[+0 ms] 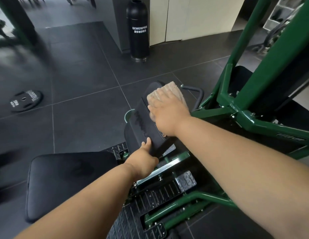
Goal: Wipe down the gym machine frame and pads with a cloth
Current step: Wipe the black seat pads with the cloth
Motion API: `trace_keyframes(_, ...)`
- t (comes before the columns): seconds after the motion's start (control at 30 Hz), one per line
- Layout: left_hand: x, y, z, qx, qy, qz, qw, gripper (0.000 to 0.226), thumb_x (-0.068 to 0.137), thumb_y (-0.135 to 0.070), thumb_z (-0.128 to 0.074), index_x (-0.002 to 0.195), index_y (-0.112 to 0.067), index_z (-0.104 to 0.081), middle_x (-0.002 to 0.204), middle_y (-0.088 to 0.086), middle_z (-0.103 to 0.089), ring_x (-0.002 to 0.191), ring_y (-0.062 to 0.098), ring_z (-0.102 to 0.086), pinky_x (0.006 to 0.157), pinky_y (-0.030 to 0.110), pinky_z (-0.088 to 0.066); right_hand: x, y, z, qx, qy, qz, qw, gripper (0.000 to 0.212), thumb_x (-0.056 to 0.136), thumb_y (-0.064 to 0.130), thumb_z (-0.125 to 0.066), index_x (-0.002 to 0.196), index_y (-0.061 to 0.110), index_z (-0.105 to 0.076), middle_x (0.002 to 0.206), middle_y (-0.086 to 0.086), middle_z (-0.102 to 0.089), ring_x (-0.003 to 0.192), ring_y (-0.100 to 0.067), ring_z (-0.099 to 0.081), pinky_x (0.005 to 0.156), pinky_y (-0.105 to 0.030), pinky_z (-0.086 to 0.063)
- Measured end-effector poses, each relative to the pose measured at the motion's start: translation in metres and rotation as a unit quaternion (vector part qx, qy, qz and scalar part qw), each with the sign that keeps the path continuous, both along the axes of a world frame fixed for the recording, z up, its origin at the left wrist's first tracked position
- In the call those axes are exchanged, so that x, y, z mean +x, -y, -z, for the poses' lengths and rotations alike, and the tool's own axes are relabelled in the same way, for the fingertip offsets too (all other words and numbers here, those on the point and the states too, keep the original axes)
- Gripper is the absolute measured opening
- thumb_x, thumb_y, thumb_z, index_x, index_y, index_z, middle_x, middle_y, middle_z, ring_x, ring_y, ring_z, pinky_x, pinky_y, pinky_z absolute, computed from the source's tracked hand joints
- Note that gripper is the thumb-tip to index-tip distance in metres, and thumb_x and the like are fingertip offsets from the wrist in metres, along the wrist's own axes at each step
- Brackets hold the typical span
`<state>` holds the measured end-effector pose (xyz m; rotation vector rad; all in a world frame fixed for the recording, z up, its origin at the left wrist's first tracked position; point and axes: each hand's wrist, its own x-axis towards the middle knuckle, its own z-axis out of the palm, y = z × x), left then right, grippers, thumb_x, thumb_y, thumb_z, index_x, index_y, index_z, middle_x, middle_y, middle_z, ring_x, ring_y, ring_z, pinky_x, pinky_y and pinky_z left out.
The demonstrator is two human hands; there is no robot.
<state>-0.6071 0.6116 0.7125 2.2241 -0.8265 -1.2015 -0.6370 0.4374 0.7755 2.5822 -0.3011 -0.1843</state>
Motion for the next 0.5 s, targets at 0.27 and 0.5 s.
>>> trace_keyframes(0.27,0.008,-0.019,0.040,-0.045,-0.110,-0.173,0.978,0.083,0.074,-0.023,-0.056,0.156,-0.032,-0.047,0.113,0.001,-0.076,0.089,0.017,-0.066,0.075,0.028,-0.054,0.011,-0.044,0.031,-0.041,-0.107,-0.074,0.991,0.057,0.104,0.037,-0.029,0.158,0.021,-0.042,0.161,-0.014,-0.038,0.147,-0.037,-0.031,0.123,-0.060,-0.012)
trace_keyframes(0.5,0.002,-0.019,0.028,-0.020,-0.096,-0.096,0.991,0.095,0.078,-0.029,-0.057,0.166,-0.014,-0.026,0.174,0.000,-0.018,0.158,0.018,-0.026,0.125,0.040,-0.033,0.001,-0.044,0.043,0.012,-0.047,-0.047,0.998,0.065,0.107,0.043,-0.030,0.166,0.020,-0.015,0.170,-0.014,-0.020,0.150,-0.038,-0.025,0.126,-0.058,-0.004)
